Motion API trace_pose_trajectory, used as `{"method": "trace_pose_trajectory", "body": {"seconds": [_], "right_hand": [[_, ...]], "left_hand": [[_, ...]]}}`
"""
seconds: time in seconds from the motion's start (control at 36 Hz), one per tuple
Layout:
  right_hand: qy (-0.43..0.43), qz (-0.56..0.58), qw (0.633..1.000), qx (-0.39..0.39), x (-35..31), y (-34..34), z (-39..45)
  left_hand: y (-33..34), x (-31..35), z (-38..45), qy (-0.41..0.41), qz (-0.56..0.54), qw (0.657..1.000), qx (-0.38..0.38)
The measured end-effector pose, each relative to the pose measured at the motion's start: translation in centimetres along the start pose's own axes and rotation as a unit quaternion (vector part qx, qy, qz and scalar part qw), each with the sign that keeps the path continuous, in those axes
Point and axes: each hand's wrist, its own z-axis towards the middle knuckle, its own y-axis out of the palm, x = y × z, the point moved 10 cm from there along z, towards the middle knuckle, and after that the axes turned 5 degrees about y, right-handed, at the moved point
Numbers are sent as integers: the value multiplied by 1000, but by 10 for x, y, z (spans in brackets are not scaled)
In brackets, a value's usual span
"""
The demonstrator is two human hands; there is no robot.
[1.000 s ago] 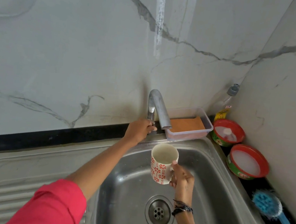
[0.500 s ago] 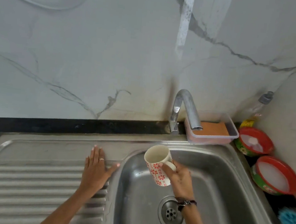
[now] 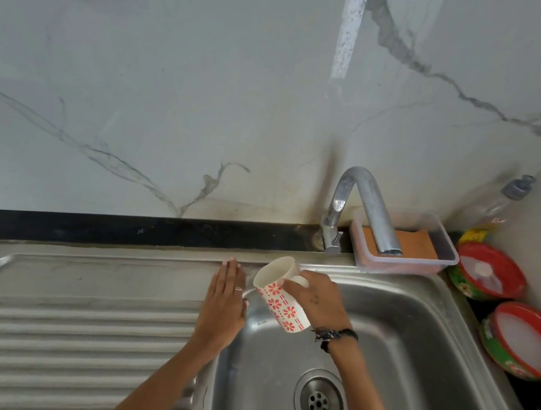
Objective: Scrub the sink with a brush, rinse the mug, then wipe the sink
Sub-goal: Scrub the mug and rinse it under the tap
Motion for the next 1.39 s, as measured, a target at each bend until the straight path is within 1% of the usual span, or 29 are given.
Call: {"method": "trace_pose_trajectory", "body": {"seconds": [0.08, 0.14, 0.17, 0.22, 0.28, 0.33, 0.36, 0.39, 0.47, 0.56, 0.64, 0.69, 0.78, 0.83, 0.89, 0.92, 0.97, 1.0, 1.08, 1.11, 1.17, 1.22, 1.28, 1.39], "right_hand": [[18, 41, 998, 39, 19, -12, -11], [39, 76, 994, 65, 33, -21, -17], [51, 89, 992, 73, 39, -24, -20], [80, 94, 989, 79, 49, -31, -22], [103, 78, 989, 72, 55, -35, -22], [114, 36, 991, 55, 56, -35, -19], [118, 13, 992, 45, 55, -33, -17], [117, -7, 992, 37, 53, -32, -14], [110, -47, 993, 23, 45, -29, -4], [100, -54, 993, 17, 38, -28, 7], [94, -55, 994, 25, 35, -36, 11], [94, -52, 994, 31, 35, -44, 9], [110, -14, 992, 57, 50, -61, -1], [121, 30, 988, 85, 66, -73, -11], [133, 68, 982, 120, 81, -84, -23], [139, 82, 978, 134, 87, -89, -28], [144, 96, 974, 148, 96, -96, -36], [148, 92, 973, 151, 99, -98, -38], [168, 71, 973, 145, 105, -101, -36], [175, 62, 972, 141, 107, -101, -34], [194, 30, 972, 131, 109, -100, -29], [197, -1, 973, 119, 106, -99, -21], [192, -27, 975, 109, 102, -98, -13], [180, -47, 979, 89, 95, -97, 1]], "left_hand": [[3, 20, 3, 103, -1, 995, -7], [3, 25, 3, 144, 4, 990, -8], [4, 24, 3, 149, 1, 989, -4], [-2, 16, 0, 112, -17, 993, 25], [-7, -4, -7, 16, -53, 997, 54], [1, -26, -11, -84, -82, 992, 35], [5, -31, -11, -111, -81, 990, 26], [7, -31, -9, -116, -74, 990, 22], [12, -12, 2, -80, -38, 996, 11], [11, 17, 15, -27, -36, 999, 8], [8, 52, 29, 64, -45, 996, 40], [14, 70, 40, 120, -41, 991, 34], [28, 101, 49, 232, -12, 972, -25], [28, 114, 49, 295, 29, 954, -39], [25, 113, 45, 311, 53, 948, -48], [22, 111, 41, 316, 58, 946, -38], [22, 102, 32, 309, 75, 948, -19], [24, 94, 29, 288, 66, 955, -7], [26, 60, 24, 177, 3, 984, 17], [25, 54, 22, 150, -5, 988, 20], [27, 53, 21, 127, -1, 992, 19], [25, 64, 24, 124, -10, 992, 10], [25, 82, 30, 140, -19, 990, 12], [28, 128, 51, 207, -15, 978, 26]]}}
